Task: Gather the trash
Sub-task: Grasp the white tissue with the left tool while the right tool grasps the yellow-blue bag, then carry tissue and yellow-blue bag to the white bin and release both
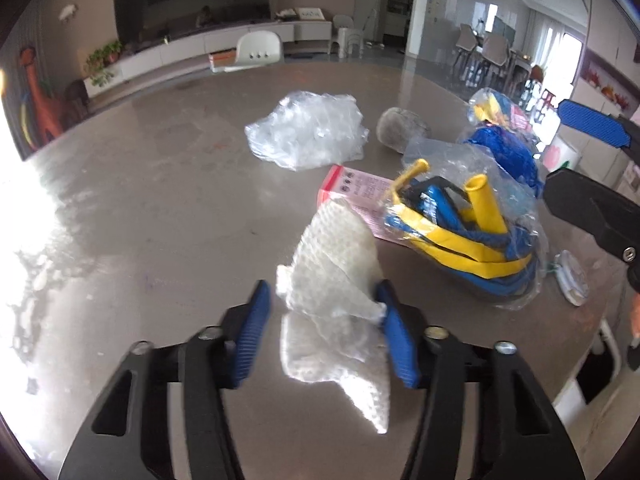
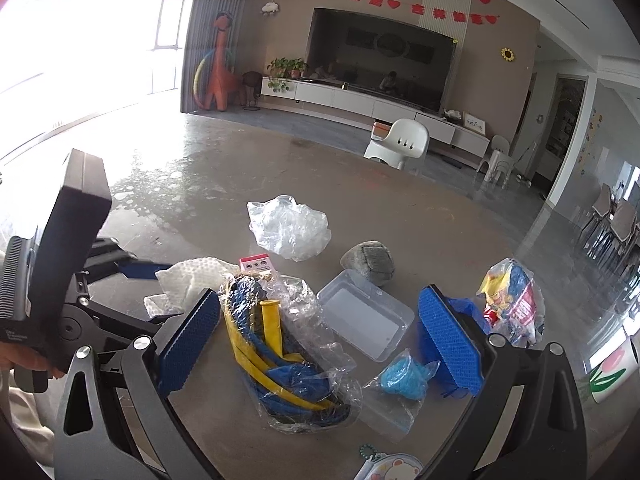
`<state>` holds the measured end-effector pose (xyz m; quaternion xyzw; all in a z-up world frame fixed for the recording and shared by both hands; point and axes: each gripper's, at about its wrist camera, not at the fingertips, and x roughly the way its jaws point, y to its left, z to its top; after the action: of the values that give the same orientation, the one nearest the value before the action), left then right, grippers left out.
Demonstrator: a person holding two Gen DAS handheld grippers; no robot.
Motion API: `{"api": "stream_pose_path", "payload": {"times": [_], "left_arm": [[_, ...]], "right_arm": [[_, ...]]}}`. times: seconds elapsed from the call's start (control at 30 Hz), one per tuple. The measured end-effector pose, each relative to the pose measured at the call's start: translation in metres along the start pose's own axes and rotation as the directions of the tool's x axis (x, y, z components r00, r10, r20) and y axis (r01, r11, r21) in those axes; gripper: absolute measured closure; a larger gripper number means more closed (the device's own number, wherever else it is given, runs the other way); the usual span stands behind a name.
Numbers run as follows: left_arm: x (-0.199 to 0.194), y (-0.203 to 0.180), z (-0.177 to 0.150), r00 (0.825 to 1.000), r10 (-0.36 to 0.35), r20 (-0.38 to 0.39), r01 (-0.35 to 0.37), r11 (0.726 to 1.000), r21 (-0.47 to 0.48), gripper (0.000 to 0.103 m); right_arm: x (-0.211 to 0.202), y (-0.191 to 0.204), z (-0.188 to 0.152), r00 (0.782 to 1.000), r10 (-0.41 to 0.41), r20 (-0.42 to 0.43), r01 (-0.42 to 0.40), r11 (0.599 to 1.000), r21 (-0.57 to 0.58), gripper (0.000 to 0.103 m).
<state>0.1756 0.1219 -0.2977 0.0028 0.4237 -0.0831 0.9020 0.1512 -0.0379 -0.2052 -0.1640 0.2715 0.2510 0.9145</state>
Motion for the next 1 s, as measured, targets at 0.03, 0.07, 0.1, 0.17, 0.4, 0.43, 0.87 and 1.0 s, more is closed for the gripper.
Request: {"api": "stream_pose_path", "payload": {"times": [0.03,0.07,0.1,0.17,0.4,0.43,0.87,1.0], "left_arm": [[0.000,0.001,-0.001,1.000,-0.014,-0.001,0.014,1.000,-0.011,0.065],[0.000,0.001,0.000,1.000,-0.023,-0.005,0.023,1.000,-0.021,0.070],[0.001,0.000,0.001,0.999,-0.032,-0.011,0.032,0.999,-0.025,0.077],[-0.004,-0.004,0.003,1.000,-0.029,-0.011,0.029,0.999,-0.021,0.084],[-0.046,0.002,0.010,0.998,0.031,0.062,-0.028,0.999,-0.039,0.085],[-0.050,0.004,0.011,0.997,0.036,0.069,-0.032,0.998,-0.052,0.085],[-0.078,0.005,0.010,0.995,0.033,0.099,-0.025,0.997,-0.077,0.085],[-0.092,-0.003,0.015,0.993,0.012,0.116,-0.004,0.998,-0.070,0.085]], "right_arm": [[0.001,0.000,-0.001,1.000,0.007,-0.003,-0.007,1.000,0.004,0.004],[0.002,0.000,-0.001,1.000,0.016,-0.007,-0.016,1.000,0.008,0.004],[0.003,-0.001,-0.002,0.999,0.031,-0.010,-0.030,0.999,0.014,0.004],[0.004,-0.002,-0.003,0.999,0.047,-0.010,-0.047,0.998,0.032,0.004],[0.017,0.005,-0.010,0.999,0.028,-0.046,-0.027,0.999,0.021,0.004],[0.020,0.006,-0.011,0.998,0.028,-0.055,-0.028,0.999,0.017,0.004],[0.050,0.022,-0.023,0.982,0.018,-0.186,-0.024,0.999,-0.030,0.076],[0.025,0.009,-0.011,0.992,0.025,-0.120,-0.017,0.998,0.065,0.087]]}}
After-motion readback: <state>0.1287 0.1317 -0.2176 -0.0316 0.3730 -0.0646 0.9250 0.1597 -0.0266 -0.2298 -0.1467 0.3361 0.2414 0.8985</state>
